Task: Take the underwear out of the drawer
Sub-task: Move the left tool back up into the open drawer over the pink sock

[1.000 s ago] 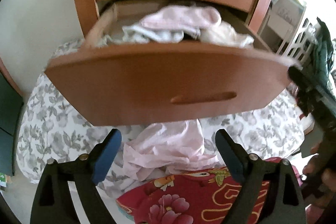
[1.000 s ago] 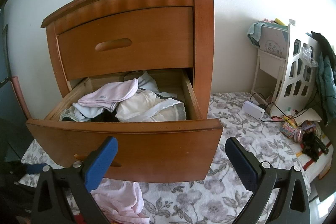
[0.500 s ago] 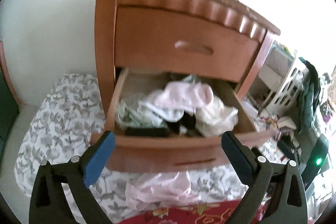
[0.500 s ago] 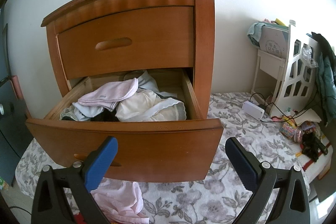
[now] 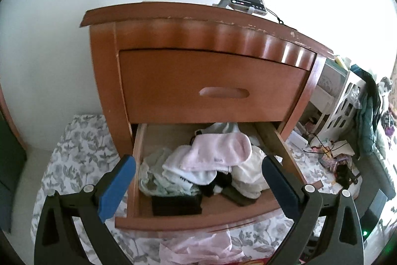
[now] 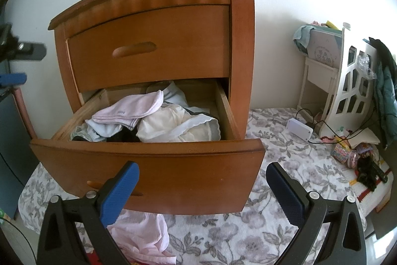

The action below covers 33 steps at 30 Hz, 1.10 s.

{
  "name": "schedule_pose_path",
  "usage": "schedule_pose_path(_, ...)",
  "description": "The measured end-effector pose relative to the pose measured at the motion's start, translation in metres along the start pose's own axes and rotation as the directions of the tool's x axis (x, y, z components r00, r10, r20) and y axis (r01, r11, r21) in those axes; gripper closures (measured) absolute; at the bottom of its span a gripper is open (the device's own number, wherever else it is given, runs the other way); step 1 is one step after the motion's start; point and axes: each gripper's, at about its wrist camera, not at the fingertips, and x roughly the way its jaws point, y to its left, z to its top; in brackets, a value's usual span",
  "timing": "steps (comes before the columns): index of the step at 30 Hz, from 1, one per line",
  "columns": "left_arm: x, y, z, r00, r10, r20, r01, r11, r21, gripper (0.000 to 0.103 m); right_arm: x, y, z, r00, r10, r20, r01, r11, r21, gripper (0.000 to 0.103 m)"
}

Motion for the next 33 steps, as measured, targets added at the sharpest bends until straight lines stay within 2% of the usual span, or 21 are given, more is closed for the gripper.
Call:
schedule_pose_path(7,0.025,0.0,0.014,0.999,-0.021,-0.044,0.021,1.0,-0.01,0.002,0.002,0.0,0.001,1.0,0.002,-0.008,-0.002,1.0,0.0,0.0)
schedule_pose_path(10,0.044,0.003,0.019,0.996,-0.019,-0.089,0.017,1.0,-0.026,0.002,0.002,0.0,0.001,1.0,0.002,-0.01,-0.002,1.0,-0.003,0.0)
schedule_pose_path(15,0.074,0.011,0.019,0.984,-0.06,-0.165,0.045,0.995,-0.093,0.002,0.005,0.0,0.001,1.0,0.01,-0.023,-0.01,1.0,-0.003,0.0)
schedule_pose_path(19,0.091,0.011,0.018,0.983,-0.035,-0.181,0.021,0.996,-0.083,0.002,0.008,-0.002,0.001,0.999,0.015,-0.035,-0.015,1.0,0.005,0.0)
schedule_pose_path(22,0.105,0.012,0.017,0.978,-0.045,-0.203,0.026,0.995,-0.096,0.002,0.009,-0.002,0.001,0.999,0.017,-0.042,-0.017,1.0,0.006,0.0)
schedule_pose_path(29,0.132,0.008,0.011,0.959,-0.03,-0.282,0.015,0.998,-0.056,0.002,0.012,-0.001,0.002,0.998,0.018,-0.056,-0.018,1.0,0.001,0.0)
schedule_pose_path(33,0.149,0.01,0.009,0.93,-0.011,-0.367,-0.013,0.998,-0.062,0.002,0.014,0.0,0.002,0.998,0.02,-0.066,-0.02,1.0,-0.002,0.0)
